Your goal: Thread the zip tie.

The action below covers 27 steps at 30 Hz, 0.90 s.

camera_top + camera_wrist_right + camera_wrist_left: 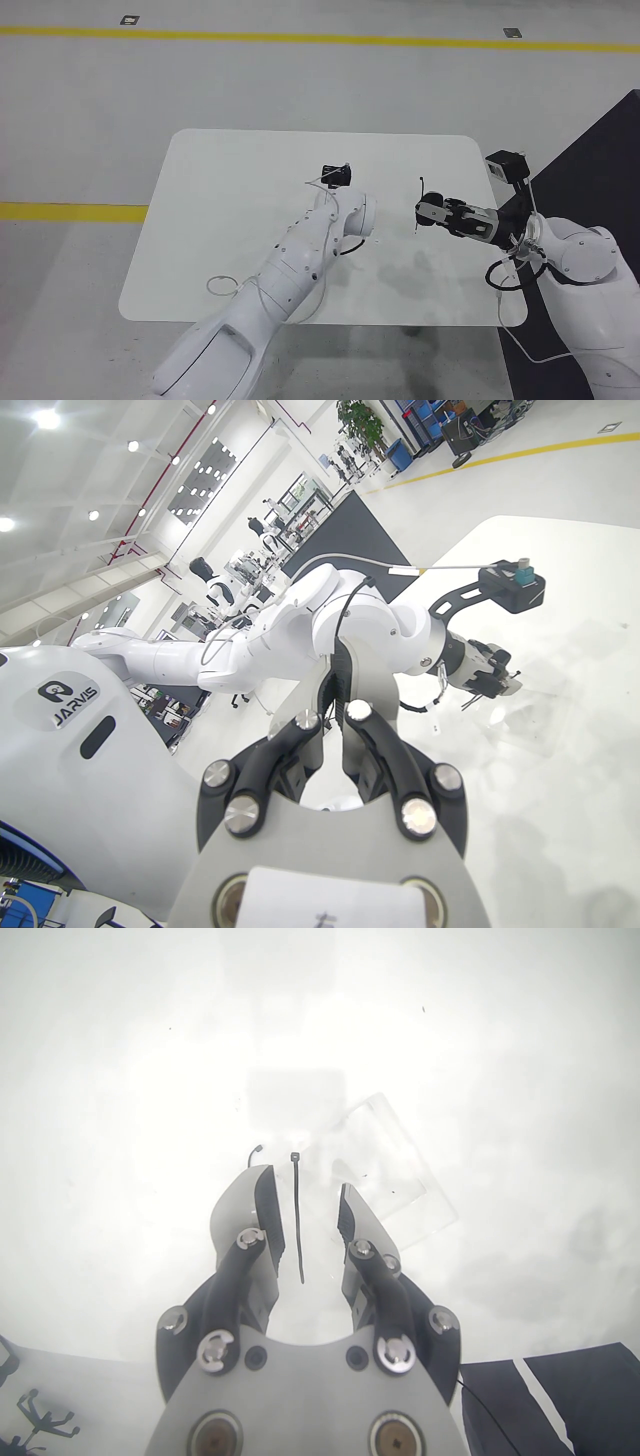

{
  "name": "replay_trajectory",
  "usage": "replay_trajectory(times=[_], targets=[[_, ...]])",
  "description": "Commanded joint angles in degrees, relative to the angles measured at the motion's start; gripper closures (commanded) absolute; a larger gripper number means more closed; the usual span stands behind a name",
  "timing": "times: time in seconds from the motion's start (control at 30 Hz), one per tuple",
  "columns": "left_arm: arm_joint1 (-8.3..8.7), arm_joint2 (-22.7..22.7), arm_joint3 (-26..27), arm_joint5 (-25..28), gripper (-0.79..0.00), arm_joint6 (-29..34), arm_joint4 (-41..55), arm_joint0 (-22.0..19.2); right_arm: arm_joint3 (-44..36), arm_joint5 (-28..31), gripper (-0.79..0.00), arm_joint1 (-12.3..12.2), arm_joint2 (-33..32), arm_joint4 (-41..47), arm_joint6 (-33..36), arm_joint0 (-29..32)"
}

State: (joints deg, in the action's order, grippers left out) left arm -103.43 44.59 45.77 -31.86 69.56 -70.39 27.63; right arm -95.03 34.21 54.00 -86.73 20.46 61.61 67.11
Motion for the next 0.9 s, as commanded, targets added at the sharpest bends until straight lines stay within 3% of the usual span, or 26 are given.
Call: replay_trajectory(times=[0.0, 0.87], targets=[[-0.2, 0.1, -0.7, 0.3, -0.228, -0.2, 0.0, -0.1, 0.0, 0.0, 0.0, 0.0, 0.0, 0.0, 0.0, 0.0], [-2.12, 2.1, -7.0, 1.8, -0.206, -3.0, 0.3, -1.5, 0.0, 0.0, 0.0, 0.0, 0.0, 0.0, 0.0, 0.0]])
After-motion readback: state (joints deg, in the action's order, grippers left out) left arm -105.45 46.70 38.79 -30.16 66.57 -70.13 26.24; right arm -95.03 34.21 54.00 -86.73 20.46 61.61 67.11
